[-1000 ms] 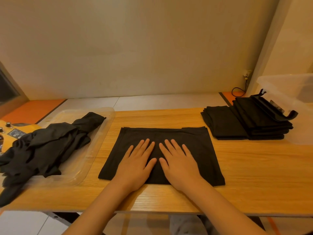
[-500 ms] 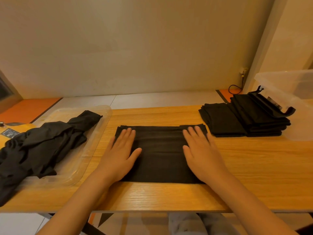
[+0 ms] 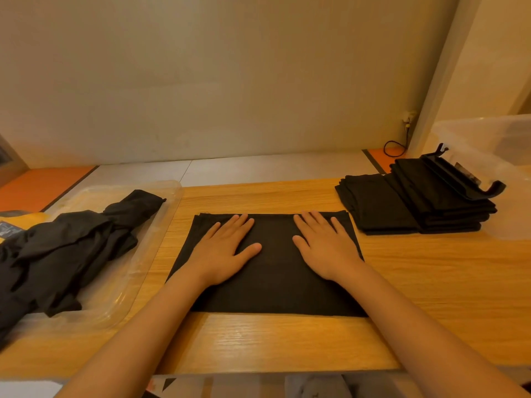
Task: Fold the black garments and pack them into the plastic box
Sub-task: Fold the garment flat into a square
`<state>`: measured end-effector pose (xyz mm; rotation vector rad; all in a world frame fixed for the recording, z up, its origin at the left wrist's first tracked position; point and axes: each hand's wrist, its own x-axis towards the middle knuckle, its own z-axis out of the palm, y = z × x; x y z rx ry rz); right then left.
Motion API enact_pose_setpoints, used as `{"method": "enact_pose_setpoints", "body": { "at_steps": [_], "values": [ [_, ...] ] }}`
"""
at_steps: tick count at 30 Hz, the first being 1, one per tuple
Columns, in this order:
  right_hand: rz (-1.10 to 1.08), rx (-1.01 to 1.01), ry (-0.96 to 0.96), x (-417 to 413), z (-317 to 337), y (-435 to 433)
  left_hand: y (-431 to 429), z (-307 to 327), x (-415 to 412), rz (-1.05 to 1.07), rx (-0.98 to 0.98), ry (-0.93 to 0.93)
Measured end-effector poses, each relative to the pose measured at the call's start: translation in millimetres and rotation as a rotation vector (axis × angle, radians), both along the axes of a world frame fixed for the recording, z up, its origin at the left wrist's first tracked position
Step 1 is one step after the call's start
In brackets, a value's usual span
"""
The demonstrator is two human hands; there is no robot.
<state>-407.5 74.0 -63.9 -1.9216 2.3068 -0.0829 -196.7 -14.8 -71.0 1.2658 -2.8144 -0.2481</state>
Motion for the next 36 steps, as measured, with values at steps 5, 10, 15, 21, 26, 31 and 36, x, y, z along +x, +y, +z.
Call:
{"method": "enact_pose_setpoints", "body": {
  "at_steps": [5, 10, 15, 21, 26, 31, 36],
  "values": [
    [-0.107, 0.038, -0.005, -25.3, -3.8, 13.9, -22.5, 1.5, 10.3, 0.048, -0.012, -0.047],
    [-0.242, 0.114, -0.002, 4.4, 3.5, 42.6, -45.7, 10.9, -4.3, -0.055, -0.109, -0.197],
    [-0.229, 0.179, 0.071, 34.5, 32.8, 100.8, -14.8, 25.5, -8.2, 0.081, -0.333, -0.15],
    [0.218, -0.086, 0.007, 42.5, 26.7, 79.2, 118.7, 11.5, -35.6, 0.455, 0.02, 0.043],
    [0.187, -0.025, -0.001, 32.6, 0.3, 78.4, 121.4, -4.8, -29.0, 0.407, 0.003, 0.006],
    [-0.029, -0.098, 0.001, 68.3, -8.0, 106.0, 93.4, 6.8, -12.6, 0.091, -0.051, -0.061],
    [0.204, -0.213, -0.01, 71.0, -3.7, 99.1, 127.0, 0.1, -19.3, 0.172, -0.019, 0.071]
  ]
}}
